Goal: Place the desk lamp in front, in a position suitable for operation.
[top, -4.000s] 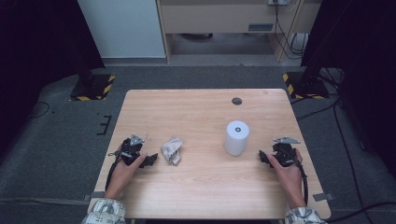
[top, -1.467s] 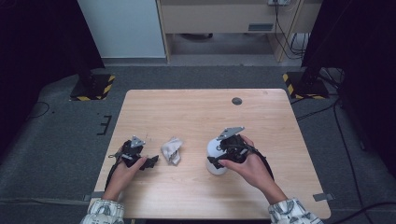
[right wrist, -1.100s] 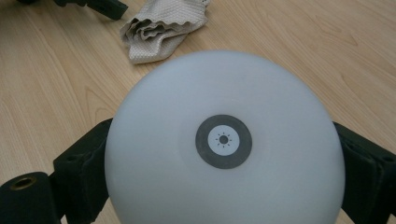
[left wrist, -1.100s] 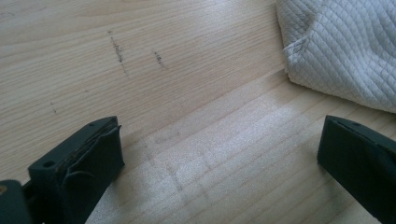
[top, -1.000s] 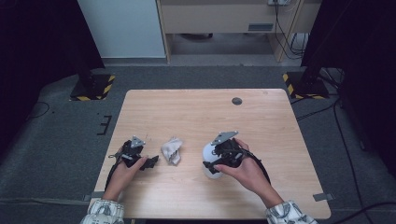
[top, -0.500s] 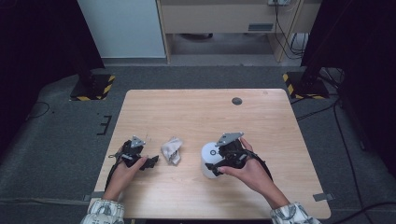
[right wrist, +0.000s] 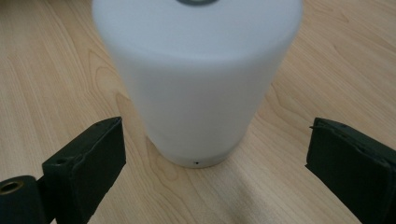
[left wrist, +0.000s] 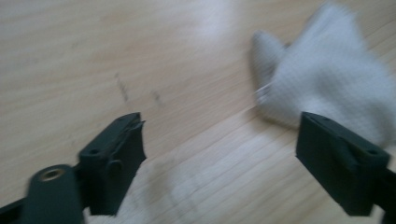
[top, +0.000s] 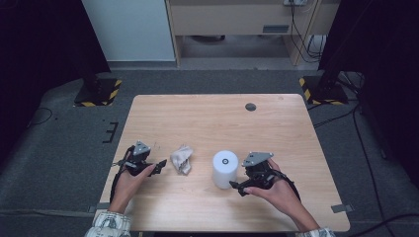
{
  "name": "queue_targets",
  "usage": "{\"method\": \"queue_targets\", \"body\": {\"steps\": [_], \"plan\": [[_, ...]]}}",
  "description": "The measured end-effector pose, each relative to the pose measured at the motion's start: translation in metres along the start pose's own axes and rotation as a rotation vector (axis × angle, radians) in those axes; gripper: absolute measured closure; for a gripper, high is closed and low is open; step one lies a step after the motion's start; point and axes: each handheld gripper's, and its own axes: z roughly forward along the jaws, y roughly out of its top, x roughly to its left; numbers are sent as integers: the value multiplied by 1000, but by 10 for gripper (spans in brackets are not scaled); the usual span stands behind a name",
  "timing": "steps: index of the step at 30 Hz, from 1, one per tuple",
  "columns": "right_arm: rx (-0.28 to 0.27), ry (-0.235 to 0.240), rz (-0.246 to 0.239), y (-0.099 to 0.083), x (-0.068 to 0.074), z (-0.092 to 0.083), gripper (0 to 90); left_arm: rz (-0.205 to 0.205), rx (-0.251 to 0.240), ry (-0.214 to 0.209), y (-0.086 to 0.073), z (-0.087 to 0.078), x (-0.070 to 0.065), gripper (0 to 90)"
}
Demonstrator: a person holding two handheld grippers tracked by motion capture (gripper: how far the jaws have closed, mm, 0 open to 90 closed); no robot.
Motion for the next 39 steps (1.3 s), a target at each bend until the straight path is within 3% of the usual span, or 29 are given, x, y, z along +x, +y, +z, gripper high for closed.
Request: {"method": "queue_targets", "body": {"steps": [1, 2, 4, 5, 8, 11, 12, 14, 15, 21, 25, 28, 32, 39], "plan": [[0, 0, 0, 0, 0, 0, 51, 0, 0, 0, 0, 0, 0, 207], [-1, 2, 5, -6, -1, 3, 59, 19, -48, -30, 7, -7, -9, 235], [-7, 13, 21, -12, -1, 8, 72, 30, -68, -46, 11, -9, -15, 348], [-14, 14, 31, -15, -1, 10, 79, 53, -80, -60, 19, -10, -26, 381], [-17, 17, 24, -19, 0, 13, 107, 85, -70, -74, 24, -8, -37, 516], [-6, 21, 6, -22, 4, 16, 117, 110, -28, -64, 27, 5, -47, 542], [-6, 22, 3, -23, 6, 16, 116, 105, -4, -50, 29, 16, -47, 525], [-4, 30, 1, -23, 6, 17, 110, 100, 8, -42, 29, 22, -45, 456], [-5, 29, -1, -24, 7, 17, 110, 89, 43, -23, 26, 34, -40, 440], [-2, 41, -6, -25, 9, 19, 95, 14, 85, -78, 17, 48, -31, 394], [0, 43, -6, -25, 9, 20, 89, 19, 93, -117, 16, 50, -32, 452], [-18, 45, 7, -23, 7, 17, 88, 20, 114, -158, 19, 52, -32, 572], [-31, 34, 9, -24, 6, 15, 88, 52, 123, -161, 21, 50, -37, 687], [-21, 24, 8, -24, 6, 20, 80, 55, 121, -176, 24, 45, -42, 738]]}}
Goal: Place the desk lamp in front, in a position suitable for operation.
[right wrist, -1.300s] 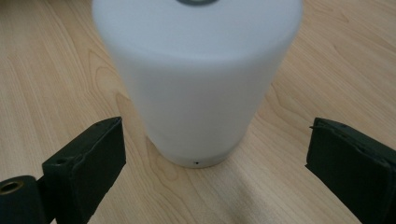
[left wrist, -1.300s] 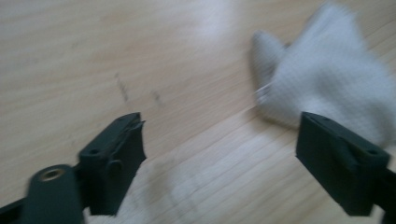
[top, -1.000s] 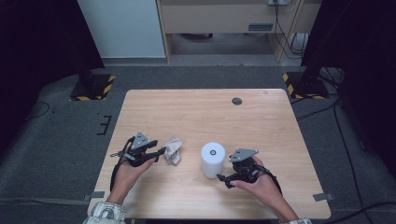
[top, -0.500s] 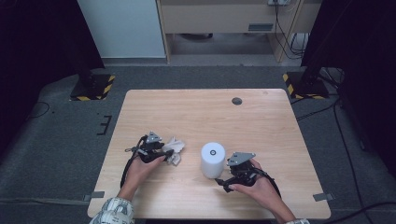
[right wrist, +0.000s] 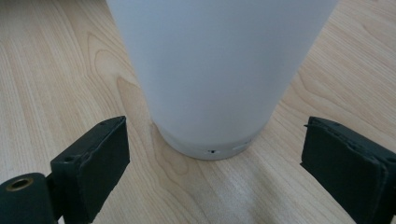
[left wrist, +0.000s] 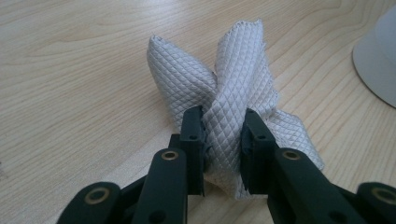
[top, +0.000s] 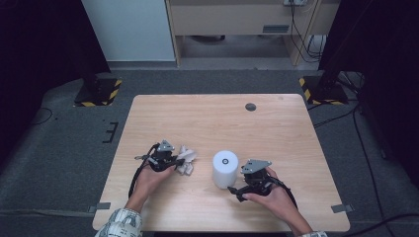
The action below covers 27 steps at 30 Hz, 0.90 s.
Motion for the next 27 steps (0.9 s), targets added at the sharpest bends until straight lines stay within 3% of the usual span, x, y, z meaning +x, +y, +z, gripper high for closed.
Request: {"method": "queue_targets", "body": {"steps": [8, 12, 16, 17, 22, 27], "plan": [[-35, -14, 6, 3, -1, 4, 78, 28, -88, -45, 15, -29, -18, 742], [-41, -5, -3, 7, 0, 7, 78, 81, -113, -91, 30, -44, -29, 743], [-44, -5, -1, 9, 0, 6, 80, 114, -106, -110, 38, -49, -37, 745], [-46, -4, 2, 9, -1, 5, 79, 139, -97, -123, 44, -51, -43, 745], [-51, 4, 7, 11, -3, 4, 78, 171, -86, -156, 56, -54, -57, 746], [-49, 22, 15, 14, -10, 6, 54, 225, -57, -184, 81, -53, -71, 746]]}}
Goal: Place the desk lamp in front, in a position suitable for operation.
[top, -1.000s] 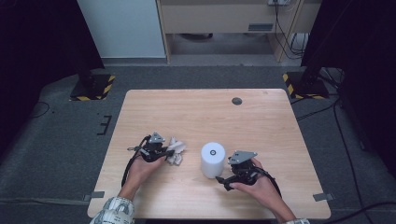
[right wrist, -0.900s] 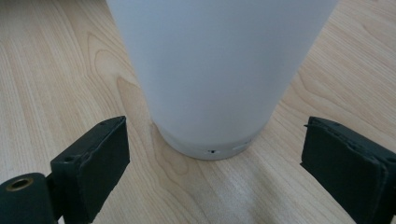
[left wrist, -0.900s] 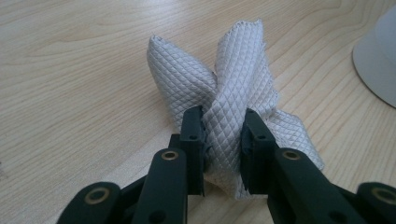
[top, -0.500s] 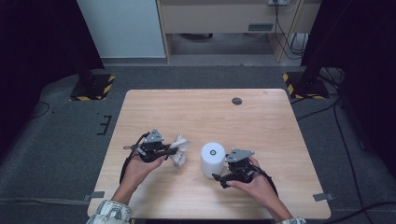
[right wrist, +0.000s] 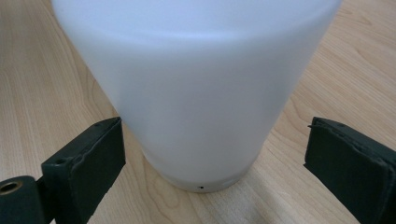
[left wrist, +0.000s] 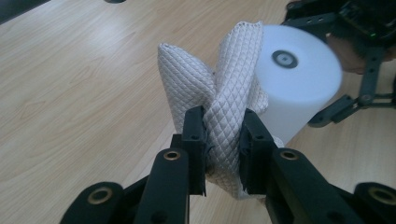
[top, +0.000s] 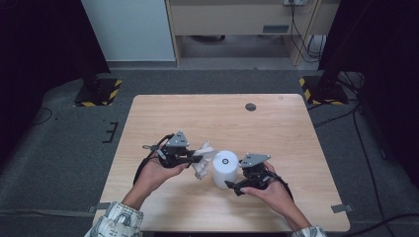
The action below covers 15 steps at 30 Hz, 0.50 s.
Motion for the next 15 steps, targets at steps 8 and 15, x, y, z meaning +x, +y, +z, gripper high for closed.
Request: {"method": "queue_targets", "body": {"steps": [8, 15], "plan": [[-11, 9, -13, 1, 2, 1, 68, 68, 21, -30, 30, 6, -20, 746], [-14, -13, -34, 3, 4, 0, 83, 56, 2, -16, 27, 12, -21, 749]]}}
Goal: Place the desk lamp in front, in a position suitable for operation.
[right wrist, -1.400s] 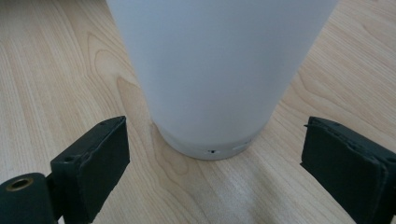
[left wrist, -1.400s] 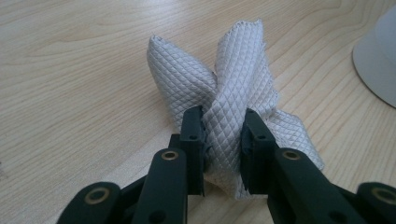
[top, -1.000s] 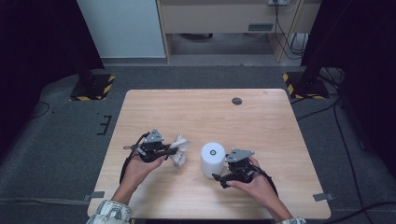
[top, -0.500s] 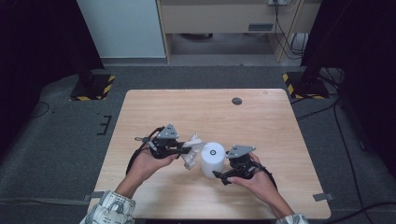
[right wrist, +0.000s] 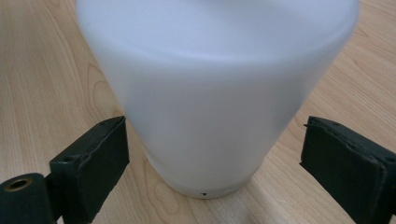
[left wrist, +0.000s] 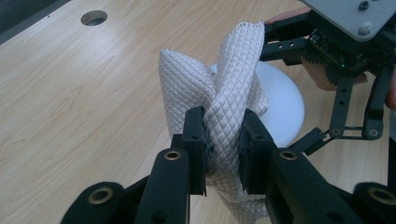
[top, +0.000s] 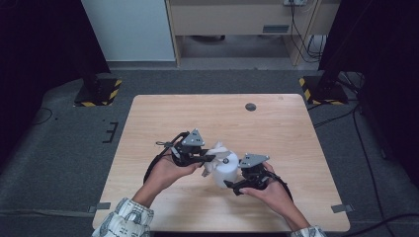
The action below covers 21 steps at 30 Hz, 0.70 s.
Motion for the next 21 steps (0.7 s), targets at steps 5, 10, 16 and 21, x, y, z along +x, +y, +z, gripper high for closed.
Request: {"method": "queue_targets", "body": {"steps": [5, 10, 16, 21], "plan": [[-41, 1, 4, 6, 3, -1, 97, 23, 29, -2, -3, -3, -6, 749], [-65, 5, 1, 11, 3, -1, 101, 53, 53, -32, -2, -2, -16, 749], [-64, 6, -7, 13, 3, 1, 96, 81, 79, -64, 9, 9, -22, 751], [-62, -4, 0, 11, 1, -1, 102, 71, 68, -45, 19, 16, -18, 751]]}}
